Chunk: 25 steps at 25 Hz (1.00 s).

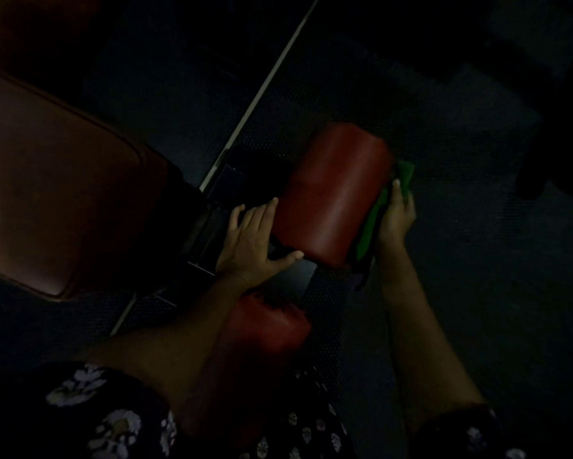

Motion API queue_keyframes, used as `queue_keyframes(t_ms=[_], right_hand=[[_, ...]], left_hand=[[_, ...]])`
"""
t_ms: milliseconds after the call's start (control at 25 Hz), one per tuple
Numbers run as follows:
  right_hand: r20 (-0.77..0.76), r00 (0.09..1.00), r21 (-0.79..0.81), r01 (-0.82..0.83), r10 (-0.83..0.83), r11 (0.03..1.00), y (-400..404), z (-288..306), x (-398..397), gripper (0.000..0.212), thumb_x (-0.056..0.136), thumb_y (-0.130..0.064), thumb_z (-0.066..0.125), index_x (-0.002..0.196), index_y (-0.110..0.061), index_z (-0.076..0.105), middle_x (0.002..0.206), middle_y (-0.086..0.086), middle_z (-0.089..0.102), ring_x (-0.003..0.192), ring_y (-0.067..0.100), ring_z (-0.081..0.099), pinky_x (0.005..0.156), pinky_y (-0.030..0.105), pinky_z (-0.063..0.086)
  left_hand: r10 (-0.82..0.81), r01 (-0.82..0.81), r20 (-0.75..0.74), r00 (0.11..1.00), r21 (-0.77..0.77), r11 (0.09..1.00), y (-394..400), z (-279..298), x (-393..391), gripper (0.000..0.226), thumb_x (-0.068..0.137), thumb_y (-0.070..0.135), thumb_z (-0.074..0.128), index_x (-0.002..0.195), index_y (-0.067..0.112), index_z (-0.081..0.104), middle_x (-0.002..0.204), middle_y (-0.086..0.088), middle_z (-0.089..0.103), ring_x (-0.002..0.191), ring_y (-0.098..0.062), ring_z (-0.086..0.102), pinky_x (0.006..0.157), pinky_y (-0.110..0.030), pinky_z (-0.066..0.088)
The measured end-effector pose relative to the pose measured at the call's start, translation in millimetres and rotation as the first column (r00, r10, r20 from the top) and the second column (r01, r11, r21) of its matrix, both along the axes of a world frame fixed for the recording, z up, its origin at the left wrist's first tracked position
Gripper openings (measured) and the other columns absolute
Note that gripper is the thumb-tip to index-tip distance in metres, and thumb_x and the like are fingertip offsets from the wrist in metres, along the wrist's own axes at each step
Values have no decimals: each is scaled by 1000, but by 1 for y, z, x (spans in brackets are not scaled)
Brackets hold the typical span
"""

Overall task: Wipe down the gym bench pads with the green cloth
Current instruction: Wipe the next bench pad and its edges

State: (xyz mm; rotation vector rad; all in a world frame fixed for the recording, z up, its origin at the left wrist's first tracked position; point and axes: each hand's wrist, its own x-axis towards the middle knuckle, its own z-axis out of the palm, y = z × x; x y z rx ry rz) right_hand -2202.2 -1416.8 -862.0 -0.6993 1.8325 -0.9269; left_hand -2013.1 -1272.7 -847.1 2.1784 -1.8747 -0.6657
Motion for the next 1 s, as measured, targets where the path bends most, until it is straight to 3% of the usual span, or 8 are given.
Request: queue_keyframes(t_ms=[200,320,400,480,640,800,880,1000], right_hand=[[-390,897,-177,-293,206,940,31,35,17,52,90,-40,56,138,-22,45,136,5,49,123,17,46,101,34,40],[-668,659,-198,-606,346,771,76,43,21,49,84,-32,56,133,-25,51,131,11,50,112,22,45,81,29,41],[-781,509,-181,-738,361,650,65,47,18,51,78,-29,54,129,-23,55,127,17,51,108,27,46,77,34,46],[-850,403,-119,-776,341,620,23,56,26,50,79,-31,54,128,-21,56,127,20,50,108,34,49,80,40,47],[-858,168,238,-708,486,665,-51,74,69,45,91,-33,49,134,-22,47,136,15,41,122,34,39,90,42,38],[-893,-77,277,-870,443,407,-27,77,67,47,89,-30,52,133,-17,49,128,21,47,114,39,43,83,43,38],[-884,-131,284,-913,449,293,-6,78,56,50,87,-29,57,135,-17,49,127,22,48,110,40,45,78,41,39],[-856,-61,225,-938,513,264,30,84,43,52,85,-25,61,135,-17,50,128,22,47,106,39,47,71,40,41]], left_hand=[[-7,7,3,1000,-12,1000,0,-1,0,106,78,83,16,141,-1,34,133,-14,52,121,-26,50,111,-39,9],[-15,15,10,1000,-7,1000,0,-1,0,105,79,82,15,139,-2,36,132,-15,53,119,-27,53,109,-40,11],[-12,13,18,1000,-17,1000,0,-1,0,105,79,82,15,139,-2,37,131,-15,54,119,-27,53,109,-39,11],[-8,8,15,1000,-22,1000,0,-2,0,106,79,82,15,140,-2,36,132,-14,53,120,-26,51,110,-37,9],[-1,0,-15,1000,-25,1000,0,-1,1,106,76,82,22,142,-1,33,136,-14,50,124,-25,48,112,-38,8],[-6,6,-34,999,3,1000,1,0,2,106,72,78,30,144,1,29,141,-12,45,129,-23,43,115,-42,10],[-9,10,-43,999,22,1000,0,1,2,110,71,84,25,144,2,29,141,-11,45,129,-23,42,115,-43,11],[-9,13,-61,998,67,998,2,9,1,117,69,89,8,144,2,30,143,-11,43,130,-24,42,114,-42,10]])
